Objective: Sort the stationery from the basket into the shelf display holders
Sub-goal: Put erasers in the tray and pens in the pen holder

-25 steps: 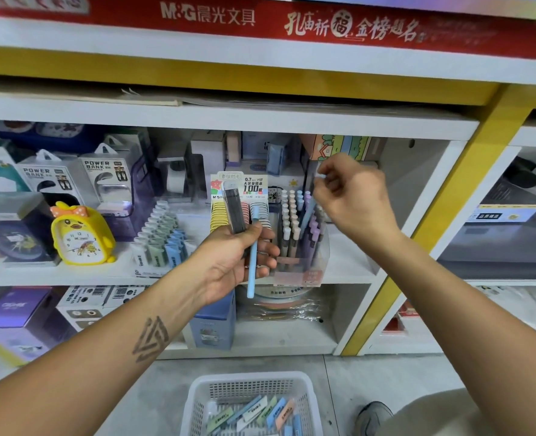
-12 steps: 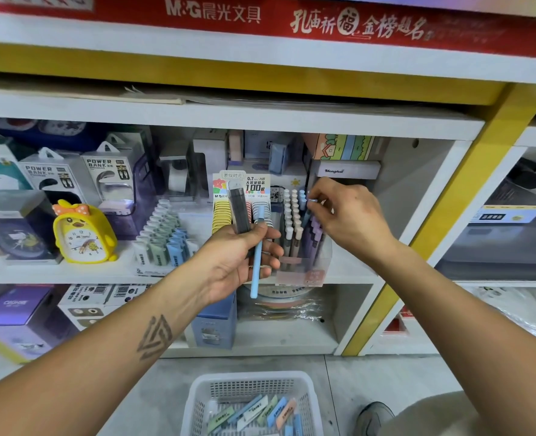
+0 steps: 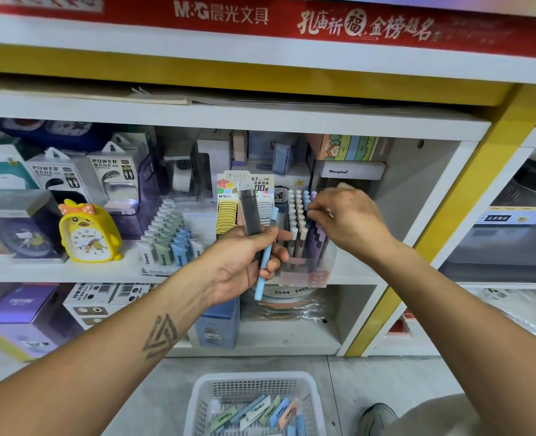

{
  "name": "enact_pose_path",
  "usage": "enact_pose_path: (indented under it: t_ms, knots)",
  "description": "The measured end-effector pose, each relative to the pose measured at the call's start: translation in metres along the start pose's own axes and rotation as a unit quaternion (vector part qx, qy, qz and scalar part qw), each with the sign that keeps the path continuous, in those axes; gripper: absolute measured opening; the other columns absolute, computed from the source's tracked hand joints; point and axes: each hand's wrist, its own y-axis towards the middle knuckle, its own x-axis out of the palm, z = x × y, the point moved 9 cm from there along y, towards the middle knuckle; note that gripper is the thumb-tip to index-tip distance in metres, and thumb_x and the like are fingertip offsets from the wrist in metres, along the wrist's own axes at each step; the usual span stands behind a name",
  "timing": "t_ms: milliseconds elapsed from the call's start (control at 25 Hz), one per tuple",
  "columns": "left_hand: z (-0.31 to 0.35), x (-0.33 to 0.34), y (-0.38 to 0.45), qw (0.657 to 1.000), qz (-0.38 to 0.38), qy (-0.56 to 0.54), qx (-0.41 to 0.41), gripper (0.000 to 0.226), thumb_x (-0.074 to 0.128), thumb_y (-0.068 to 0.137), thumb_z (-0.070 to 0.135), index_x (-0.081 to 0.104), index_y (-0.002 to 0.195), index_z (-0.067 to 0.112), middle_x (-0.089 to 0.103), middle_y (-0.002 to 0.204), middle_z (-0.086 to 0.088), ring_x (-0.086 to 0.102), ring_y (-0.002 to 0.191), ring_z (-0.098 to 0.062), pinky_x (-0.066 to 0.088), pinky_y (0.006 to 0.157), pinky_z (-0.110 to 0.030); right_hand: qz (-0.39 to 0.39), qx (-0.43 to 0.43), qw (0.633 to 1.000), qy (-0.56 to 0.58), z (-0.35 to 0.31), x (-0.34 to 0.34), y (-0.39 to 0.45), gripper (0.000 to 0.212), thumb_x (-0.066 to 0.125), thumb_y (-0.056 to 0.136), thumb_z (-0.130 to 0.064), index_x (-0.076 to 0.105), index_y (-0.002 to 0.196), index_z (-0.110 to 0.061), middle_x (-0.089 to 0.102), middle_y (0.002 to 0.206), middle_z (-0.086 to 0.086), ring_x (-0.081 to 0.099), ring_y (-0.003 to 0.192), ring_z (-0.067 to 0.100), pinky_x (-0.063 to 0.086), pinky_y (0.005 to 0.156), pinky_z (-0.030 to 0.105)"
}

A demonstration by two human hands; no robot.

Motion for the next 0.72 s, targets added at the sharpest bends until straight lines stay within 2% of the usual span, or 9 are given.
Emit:
enact_pose_path:
  t_ms: [80,160,280,360,440,560,600,640,720]
  knots:
    - [-0.001,0.003,-0.001,1.0,-0.019,-0.016,-0.006,0.029,0.049,0.1,0.012,0.063,0.117,-0.007,0.061,0.076,-0.016,0.05,0.057,-0.016,0.04,0.047,-0.023,-0.063,0.015,0.996,-0.059,0.003,0.013,0.003,0.027,0.053,0.101,-0.032,0.076,0.104,-0.019,0.063,0.109,0.003,0.051,0.108,0.027,0.046,0.092,0.045]
    - [-0.001,0.006,-0.002,0.999,-0.032,-0.023,-0.009,0.027,0.051,0.097,0.008,0.066,0.115,-0.007,0.061,0.08,-0.016,0.052,0.061,-0.017,0.041,0.051,-0.024,-0.081,0.031,0.994,-0.062,0.004,0.014,0.004,0.031,0.049,0.102,-0.035,0.075,0.112,-0.02,0.056,0.113,0.003,0.048,0.113,0.025,0.044,0.098,0.043]
    - [0.001,0.011,-0.003,0.999,-0.05,-0.019,0.0,0.027,0.053,0.096,0.006,0.066,0.114,-0.008,0.062,0.082,-0.016,0.053,0.064,-0.017,0.042,0.052,-0.025,-0.01,0.066,0.984,0.166,-0.008,-0.005,0.002,0.025,0.059,0.098,-0.036,0.072,0.116,-0.024,0.066,0.102,-0.004,0.059,0.096,0.012,0.05,0.084,0.03]
    - [0.003,0.015,-0.003,0.998,-0.064,-0.024,0.011,0.029,0.054,0.095,0.005,0.063,0.118,-0.01,0.062,0.082,-0.018,0.053,0.064,-0.018,0.042,0.053,-0.025,-0.052,0.103,0.931,0.347,-0.018,0.001,-0.001,0.023,0.069,0.093,-0.032,0.072,0.112,-0.02,0.074,0.085,-0.003,0.067,0.077,0.009,0.055,0.074,0.026]
    - [0.003,0.019,-0.004,0.997,-0.077,-0.028,0.013,0.029,0.055,0.094,0.005,0.062,0.118,-0.01,0.063,0.086,-0.021,0.057,0.068,-0.022,0.047,0.057,-0.028,-0.09,0.121,0.891,0.428,-0.026,0.008,-0.006,0.019,0.074,0.09,-0.016,0.072,0.108,-0.008,0.073,0.076,0.005,0.065,0.063,0.013,0.056,0.064,0.025]
    - [0.003,0.012,-0.002,0.999,-0.048,-0.004,0.021,0.026,0.053,0.096,0.006,0.064,0.116,-0.007,0.068,0.096,-0.022,0.066,0.085,-0.028,0.054,0.076,-0.039,-0.008,0.151,0.865,0.479,-0.008,-0.013,-0.004,0.012,0.068,0.091,0.002,0.072,0.101,-0.002,0.071,0.076,0.011,0.061,0.055,0.011,0.051,0.056,0.021]
    - [0.006,0.005,0.0,0.999,-0.013,0.035,0.033,0.025,0.051,0.098,0.006,0.065,0.115,-0.005,0.067,0.09,-0.017,0.064,0.08,-0.025,0.053,0.073,-0.037,0.039,0.155,0.871,0.465,0.003,-0.025,-0.003,0.012,0.066,0.092,0.002,0.072,0.101,-0.004,0.071,0.078,0.012,0.061,0.055,0.009,0.051,0.057,0.021]
    - [0.009,-0.004,0.001,0.995,0.029,0.087,0.046,0.023,0.05,0.099,0.006,0.066,0.112,-0.003,0.062,0.078,-0.011,0.057,0.067,-0.02,0.049,0.061,-0.031,0.081,0.152,0.881,0.44,0.011,-0.037,-0.003,0.013,0.064,0.093,0.002,0.071,0.101,-0.006,0.07,0.081,0.015,0.062,0.058,0.008,0.053,0.058,0.024]
    - [0.014,-0.016,0.002,0.982,0.083,0.158,0.06,0.018,0.053,0.099,0.014,0.066,0.103,0.002,0.042,0.059,0.0,0.033,0.049,-0.013,0.027,0.043,-0.023,0.123,0.129,0.908,0.379,0.019,-0.049,-0.004,0.014,0.063,0.095,-0.001,0.067,0.105,-0.011,0.067,0.086,0.021,0.066,0.065,0.014,0.058,0.065,0.034]
